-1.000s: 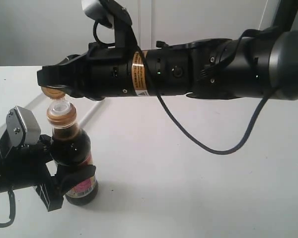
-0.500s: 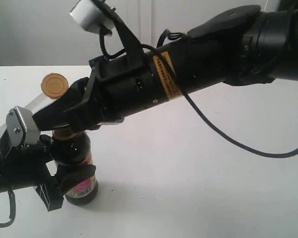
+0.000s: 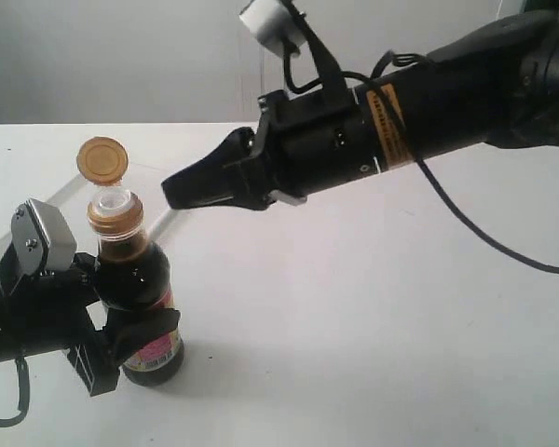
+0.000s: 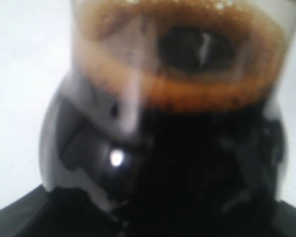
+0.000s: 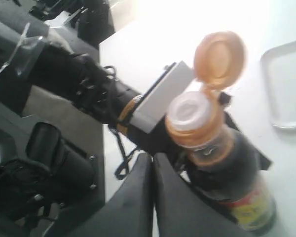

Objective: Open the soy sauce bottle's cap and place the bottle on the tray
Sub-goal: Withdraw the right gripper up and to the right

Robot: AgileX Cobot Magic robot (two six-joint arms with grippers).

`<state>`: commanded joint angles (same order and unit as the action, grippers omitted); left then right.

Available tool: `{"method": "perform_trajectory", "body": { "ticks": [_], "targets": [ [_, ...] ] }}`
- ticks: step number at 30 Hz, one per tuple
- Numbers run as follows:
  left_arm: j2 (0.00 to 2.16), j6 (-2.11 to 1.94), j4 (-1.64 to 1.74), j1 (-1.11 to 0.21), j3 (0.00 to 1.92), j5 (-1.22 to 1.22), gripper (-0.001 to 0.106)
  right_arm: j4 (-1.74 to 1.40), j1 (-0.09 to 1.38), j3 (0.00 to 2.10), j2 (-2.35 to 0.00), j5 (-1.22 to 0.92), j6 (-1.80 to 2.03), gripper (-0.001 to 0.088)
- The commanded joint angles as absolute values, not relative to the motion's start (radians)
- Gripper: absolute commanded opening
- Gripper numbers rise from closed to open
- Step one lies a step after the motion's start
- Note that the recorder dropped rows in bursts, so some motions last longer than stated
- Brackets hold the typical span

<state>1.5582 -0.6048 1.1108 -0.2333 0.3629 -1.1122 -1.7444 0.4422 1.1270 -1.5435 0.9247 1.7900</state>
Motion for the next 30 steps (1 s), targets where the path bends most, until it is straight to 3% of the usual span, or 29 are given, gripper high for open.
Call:
{"method": "perform_trajectory", "body": {
  "ticks": [3, 11, 17, 24, 30],
  "targets": [
    [1.558, -0.605, 1.108, -0.233, 0.363, -1.114, 0.000, -1.744, 0.426, 1.127, -1.521, 0.765, 1.700, 0.0000],
    [1.558, -0.610, 1.102, -0.233, 0.363, -1.137, 0.000, -1.744, 0.424, 1.127, -1.515, 0.005, 1.322, 0.0000],
    [1.558, -0.603, 1.098, -0.233, 0.363, -1.151, 0.000, -1.741, 0.417, 1.127, -1.515, -0.411, 1.161, 0.0000],
    [1.558, -0.601, 1.078, -0.233, 0.363, -1.186, 0.000, -1.250, 0.336, 1.127, -1.515, -0.511, 0.671, 0.0000],
    [1.558, -0.601, 1.066, -0.233, 0.363, -1.188, 0.000, -0.581, 0.258, 1.127, -1.515, -0.597, 0.162, 0.0000]
  ]
}}
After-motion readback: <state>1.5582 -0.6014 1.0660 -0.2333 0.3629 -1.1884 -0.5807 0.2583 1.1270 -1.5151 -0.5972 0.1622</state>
